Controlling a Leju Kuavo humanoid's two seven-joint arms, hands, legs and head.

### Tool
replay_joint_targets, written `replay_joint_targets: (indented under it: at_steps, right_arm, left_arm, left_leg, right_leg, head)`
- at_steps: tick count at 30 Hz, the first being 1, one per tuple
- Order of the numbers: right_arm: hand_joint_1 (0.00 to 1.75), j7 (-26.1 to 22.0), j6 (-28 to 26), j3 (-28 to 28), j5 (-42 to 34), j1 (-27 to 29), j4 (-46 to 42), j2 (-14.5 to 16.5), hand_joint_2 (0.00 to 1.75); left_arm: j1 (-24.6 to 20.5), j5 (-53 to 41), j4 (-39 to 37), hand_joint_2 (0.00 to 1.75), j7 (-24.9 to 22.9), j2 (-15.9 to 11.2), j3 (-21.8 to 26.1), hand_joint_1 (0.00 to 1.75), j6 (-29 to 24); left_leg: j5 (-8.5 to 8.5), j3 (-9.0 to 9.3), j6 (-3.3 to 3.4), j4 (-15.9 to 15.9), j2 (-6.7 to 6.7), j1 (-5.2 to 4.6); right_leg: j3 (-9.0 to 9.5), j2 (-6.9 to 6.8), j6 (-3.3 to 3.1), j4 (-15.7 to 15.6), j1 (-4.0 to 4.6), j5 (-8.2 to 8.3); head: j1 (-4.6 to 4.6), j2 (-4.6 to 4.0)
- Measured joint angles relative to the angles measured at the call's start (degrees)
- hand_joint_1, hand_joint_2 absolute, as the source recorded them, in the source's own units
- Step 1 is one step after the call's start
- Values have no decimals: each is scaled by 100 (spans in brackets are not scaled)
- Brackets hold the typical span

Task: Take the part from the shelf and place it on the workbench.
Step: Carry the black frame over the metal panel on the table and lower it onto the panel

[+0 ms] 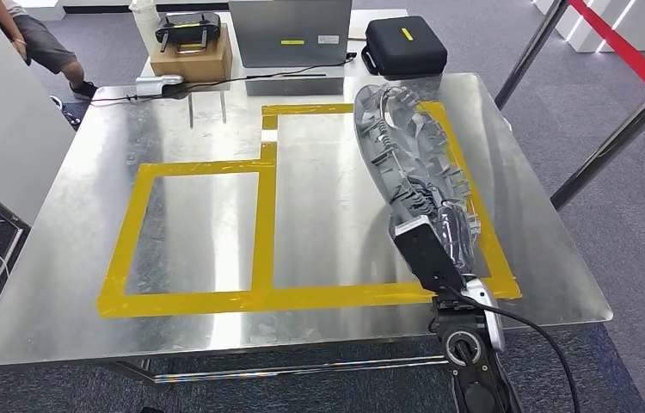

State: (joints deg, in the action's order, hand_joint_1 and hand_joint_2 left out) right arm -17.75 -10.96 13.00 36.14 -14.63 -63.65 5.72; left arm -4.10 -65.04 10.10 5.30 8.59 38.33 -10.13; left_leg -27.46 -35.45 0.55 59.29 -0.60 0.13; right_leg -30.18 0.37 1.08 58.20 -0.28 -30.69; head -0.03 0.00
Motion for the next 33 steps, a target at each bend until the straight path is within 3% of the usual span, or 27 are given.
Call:
replay_joint_targets:
  at_steps: [4, 12, 16, 17, 21, 29, 33]
  right_arm:
    - [175, 39, 54, 258, 431, -189, 700, 166, 175]
    - [175, -12, 118, 571, 541, -429, 1442, 392, 175]
    - [0, -56, 123, 648, 552, -537, 1653, 443, 0]
    - [0, -79, 123, 671, 556, -555, 1705, 457, 0]
    - [0, -204, 54, 763, 538, -611, 1938, 511, 0]
    - [0, -456, -493, 743, 161, -571, 2099, 465, 0]
    - [0, -998, -1204, 508, -347, -140, 1369, 361, 0]
  left_arm:
    - [-16, -61, 0, 175, 47, 0, -2, 0, -71]
    - [-3, -37, 0, 175, 111, 0, 1, 0, -202]
    - [-1, -36, 0, 175, 114, 0, 1, 0, -238]
    - [0, -36, 0, 175, 120, 0, 1, 0, -257]
    - [3, -38, 0, 0, 182, 0, 5, 0, -354]
    - [5, -22, 0, 0, 401, 1, 16, 0, -519]
    - [9, 183, 0, 0, 547, 9, 131, 0, -582]
  left_leg:
    - [0, 8, -1, -7, 5, 7]
    - [0, 12, -2, -13, 4, 14]
    - [0, 13, -2, -13, 4, 14]
    - [0, 14, -2, -13, 4, 14]
    - [0, 18, -2, -12, 3, 14]
    - [0, 22, -2, -11, 3, 14]
    - [0, 21, -2, -11, -2, 13]
  right_leg:
    - [0, 6, -2, 1, 11, -1]
    - [3, 4, -6, 1, 14, -6]
    - [6, 4, -6, 1, 13, -6]
    - [6, 4, -6, 1, 13, -6]
    - [9, 3, -6, 0, 13, -6]
    - [4, 3, -6, 0, 12, -6]
    - [8, -2, -6, -1, 11, -7]
  head:
    - [-2, 0]
    - [-1, 0]
    - [0, 0]
    - [-1, 0]
    - [0, 0]
    - [-1, 0]
    - [0, 0]
